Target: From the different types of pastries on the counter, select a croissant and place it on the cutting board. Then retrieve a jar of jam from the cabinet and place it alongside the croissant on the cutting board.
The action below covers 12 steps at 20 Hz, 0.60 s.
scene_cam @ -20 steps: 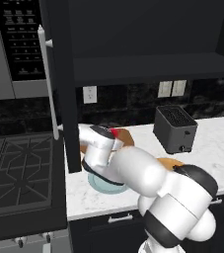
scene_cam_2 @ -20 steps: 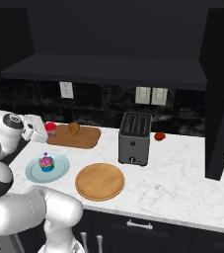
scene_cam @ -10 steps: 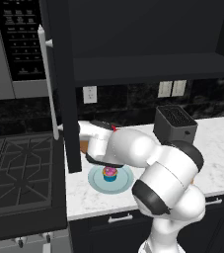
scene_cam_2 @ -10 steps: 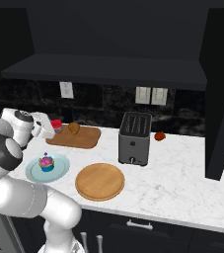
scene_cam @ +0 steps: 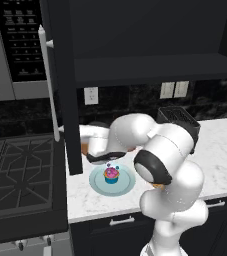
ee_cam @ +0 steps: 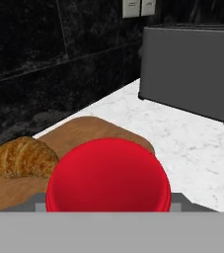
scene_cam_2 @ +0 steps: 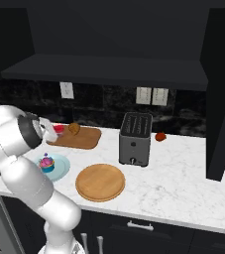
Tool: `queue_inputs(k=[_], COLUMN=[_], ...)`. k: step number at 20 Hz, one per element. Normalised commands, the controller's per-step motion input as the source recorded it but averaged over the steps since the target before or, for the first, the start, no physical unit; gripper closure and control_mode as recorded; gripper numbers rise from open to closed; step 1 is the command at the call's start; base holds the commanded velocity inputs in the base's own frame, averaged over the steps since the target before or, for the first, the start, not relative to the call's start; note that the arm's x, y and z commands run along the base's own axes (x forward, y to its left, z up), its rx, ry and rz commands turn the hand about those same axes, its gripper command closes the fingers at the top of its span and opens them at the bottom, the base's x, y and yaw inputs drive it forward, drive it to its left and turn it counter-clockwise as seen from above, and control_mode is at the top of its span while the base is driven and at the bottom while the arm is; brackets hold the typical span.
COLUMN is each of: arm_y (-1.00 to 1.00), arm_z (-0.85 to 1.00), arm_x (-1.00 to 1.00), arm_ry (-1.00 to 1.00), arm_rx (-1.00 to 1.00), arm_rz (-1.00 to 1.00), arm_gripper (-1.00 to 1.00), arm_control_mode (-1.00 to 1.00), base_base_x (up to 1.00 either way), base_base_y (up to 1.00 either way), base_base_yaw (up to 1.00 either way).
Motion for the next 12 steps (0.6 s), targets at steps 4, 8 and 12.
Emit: queue_inputs(k=[4, 8, 12], arm_y=[0.09, 0.03, 0.00], arm_z=[-0.17, -0.06, -0.15], arm_x=[0.40, 0.39, 0.18], arm_ry=[0.00, 0.00, 0.00], arm_rx=[0.00, 0.00, 0.00], arm_rz=[-0.01, -0.02, -0.03], arm_gripper=[1.00, 1.00, 1.00], arm_control_mode=[-1.00, -1.00, -1.00], base_base_x=[0.00, 0.00, 0.00], base_base_y=[0.00, 0.00, 0.00], base_base_yaw=[0.00, 0.00, 0.00])
